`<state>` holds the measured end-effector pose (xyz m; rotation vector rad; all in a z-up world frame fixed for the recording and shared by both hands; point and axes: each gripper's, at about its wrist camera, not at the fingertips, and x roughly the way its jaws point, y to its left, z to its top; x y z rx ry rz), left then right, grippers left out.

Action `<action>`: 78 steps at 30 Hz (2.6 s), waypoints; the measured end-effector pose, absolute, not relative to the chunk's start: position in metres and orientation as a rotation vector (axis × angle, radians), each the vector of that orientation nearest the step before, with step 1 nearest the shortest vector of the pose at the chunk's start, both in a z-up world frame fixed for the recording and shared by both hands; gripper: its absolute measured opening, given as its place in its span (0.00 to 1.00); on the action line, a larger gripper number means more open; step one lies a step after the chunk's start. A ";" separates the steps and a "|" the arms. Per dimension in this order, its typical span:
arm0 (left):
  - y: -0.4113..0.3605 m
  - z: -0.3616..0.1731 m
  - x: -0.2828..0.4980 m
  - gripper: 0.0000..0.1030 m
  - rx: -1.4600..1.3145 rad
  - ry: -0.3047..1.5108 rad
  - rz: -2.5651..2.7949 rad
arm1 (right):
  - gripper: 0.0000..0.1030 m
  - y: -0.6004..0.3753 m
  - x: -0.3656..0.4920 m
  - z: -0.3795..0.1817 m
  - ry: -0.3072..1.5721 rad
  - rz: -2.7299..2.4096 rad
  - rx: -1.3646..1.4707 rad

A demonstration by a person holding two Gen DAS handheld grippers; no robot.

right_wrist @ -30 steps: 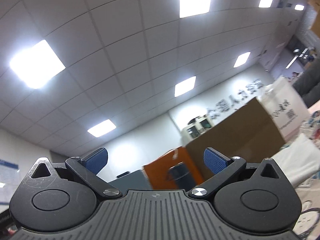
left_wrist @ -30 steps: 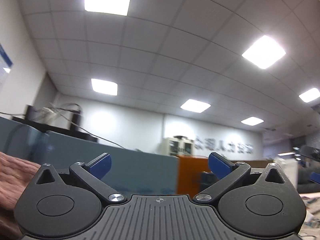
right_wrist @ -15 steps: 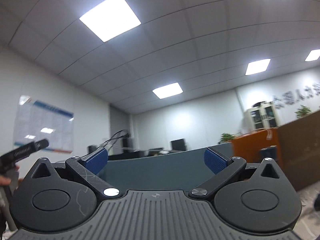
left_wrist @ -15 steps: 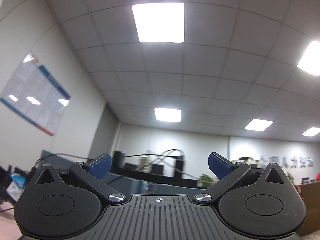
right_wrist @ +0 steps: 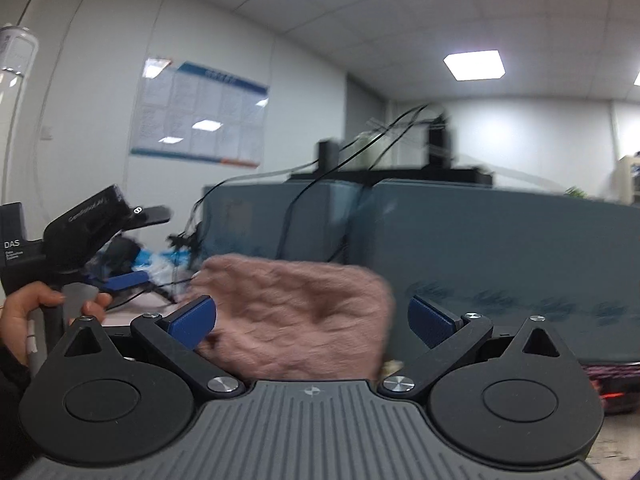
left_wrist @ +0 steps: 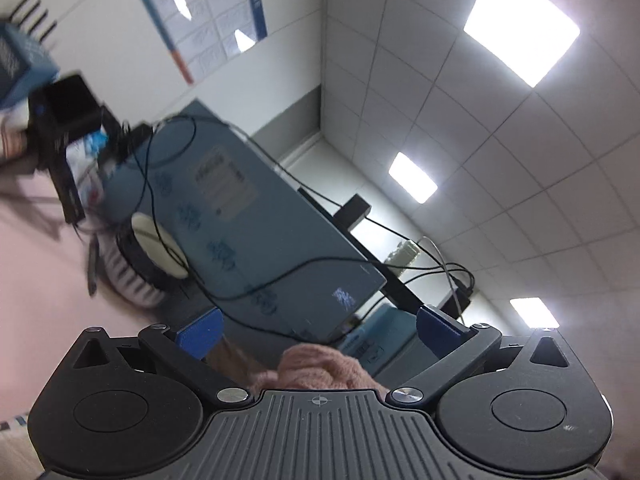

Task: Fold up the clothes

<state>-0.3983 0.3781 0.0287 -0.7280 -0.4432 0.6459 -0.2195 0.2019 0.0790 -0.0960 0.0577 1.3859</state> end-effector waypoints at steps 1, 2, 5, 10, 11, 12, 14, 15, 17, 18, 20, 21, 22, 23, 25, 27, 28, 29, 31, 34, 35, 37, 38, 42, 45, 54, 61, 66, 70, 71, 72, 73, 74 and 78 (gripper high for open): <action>0.382 0.023 -0.401 1.00 -0.764 -0.454 0.635 | 1.00 0.217 -0.223 0.075 0.074 1.415 -0.093; 0.386 0.018 -0.403 1.00 -0.799 -0.463 0.624 | 1.00 0.230 -0.226 0.070 0.088 1.430 -0.086; 0.399 0.008 -0.409 1.00 -0.875 -0.474 0.601 | 1.00 0.268 -0.238 0.060 0.136 1.467 -0.096; 0.416 -0.005 -0.407 1.00 -0.967 -0.460 0.534 | 1.00 0.334 -0.255 0.047 0.208 1.533 -0.160; 0.417 -0.007 -0.408 1.00 -0.981 -0.465 0.530 | 1.00 0.344 -0.257 0.044 0.224 1.527 -0.178; 0.417 -0.008 -0.410 1.00 -0.992 -0.474 0.531 | 1.00 0.353 -0.256 0.041 0.245 1.515 -0.187; 0.419 -0.011 -0.411 1.00 -1.010 -0.483 0.521 | 0.97 0.366 -0.250 0.036 0.296 1.473 -0.189; 0.419 -0.013 -0.412 1.00 -1.019 -0.486 0.512 | 0.94 0.368 -0.247 0.034 0.305 1.456 -0.179; 0.421 -0.016 -0.409 1.00 -1.040 -0.479 0.470 | 0.75 0.367 -0.241 0.031 0.288 1.430 -0.168; 0.422 -0.016 -0.406 1.00 -1.047 -0.465 0.441 | 0.63 0.367 -0.238 0.030 0.277 1.417 -0.166; 0.423 -0.017 -0.399 1.00 -1.058 -0.436 0.385 | 0.48 0.362 -0.228 0.031 0.295 1.424 -0.120; 0.423 -0.017 -0.395 1.00 -1.055 -0.418 0.367 | 0.38 0.359 -0.222 0.032 0.312 1.429 -0.091; 0.423 -0.018 -0.391 1.00 -1.053 -0.400 0.351 | 0.34 0.356 -0.216 0.034 0.333 1.435 -0.060; 0.423 -0.018 -0.387 1.00 -1.055 -0.383 0.342 | 0.28 0.353 -0.210 0.036 0.355 1.443 -0.024; 0.424 -0.020 -0.380 1.00 -1.060 -0.353 0.330 | 0.24 0.345 -0.201 0.038 0.372 1.448 0.030; 0.424 -0.022 -0.376 1.00 -1.068 -0.338 0.310 | 0.23 0.336 -0.194 0.042 0.388 1.449 0.073; 0.425 -0.022 -0.374 1.00 -1.074 -0.329 0.295 | 0.23 0.331 -0.191 0.044 0.395 1.449 0.094; 0.425 -0.023 -0.372 1.00 -1.080 -0.321 0.279 | 0.23 0.327 -0.187 0.046 0.411 1.453 0.109; 0.426 -0.023 -0.369 1.00 -1.084 -0.289 0.283 | 0.22 0.318 -0.180 0.049 0.428 1.444 0.145; 0.427 -0.018 -0.362 1.00 -1.047 -0.247 0.357 | 0.22 0.303 -0.173 0.052 0.429 1.437 0.170; 0.427 -0.015 -0.359 1.00 -1.023 -0.233 0.387 | 0.22 0.298 -0.170 0.053 0.432 1.437 0.180; 0.429 -0.003 -0.346 1.00 -0.963 -0.185 0.456 | 0.22 0.291 -0.166 0.055 0.449 1.435 0.201; 0.430 0.003 -0.338 0.99 -0.930 -0.158 0.496 | 0.22 0.287 -0.164 0.056 0.456 1.429 0.213; 0.423 0.020 -0.308 0.75 -0.741 -0.042 0.630 | 0.22 0.273 -0.160 0.062 0.434 1.412 0.232; 0.408 0.017 -0.296 0.38 -0.570 0.041 0.722 | 0.22 0.265 -0.157 0.063 0.421 1.411 0.246; 0.332 0.026 -0.295 0.17 -0.110 -0.096 0.846 | 0.19 0.242 -0.147 0.076 0.412 1.469 0.409; 0.282 0.028 -0.291 0.17 0.093 -0.223 0.858 | 0.18 0.182 -0.135 0.102 0.297 1.399 0.435; 0.255 0.037 -0.279 0.17 0.062 -0.222 0.731 | 0.18 0.126 -0.109 0.106 0.254 1.285 0.443; 0.238 0.042 -0.257 0.17 -0.017 -0.205 0.625 | 0.18 0.078 -0.087 0.106 0.229 1.169 0.461; 0.234 0.042 -0.250 0.17 -0.044 -0.197 0.602 | 0.18 0.067 -0.083 0.105 0.224 1.141 0.464; 0.232 0.042 -0.243 0.17 -0.084 -0.180 0.574 | 0.18 0.056 -0.078 0.103 0.222 1.111 0.461; 0.232 0.041 -0.237 0.17 -0.131 -0.159 0.544 | 0.18 0.046 -0.073 0.101 0.220 1.084 0.453; 0.232 0.040 -0.231 0.17 -0.175 -0.136 0.514 | 0.18 0.036 -0.069 0.097 0.223 1.053 0.441; 0.228 0.029 -0.206 0.17 -0.203 0.020 0.418 | 0.18 -0.010 -0.047 0.070 0.274 0.925 0.416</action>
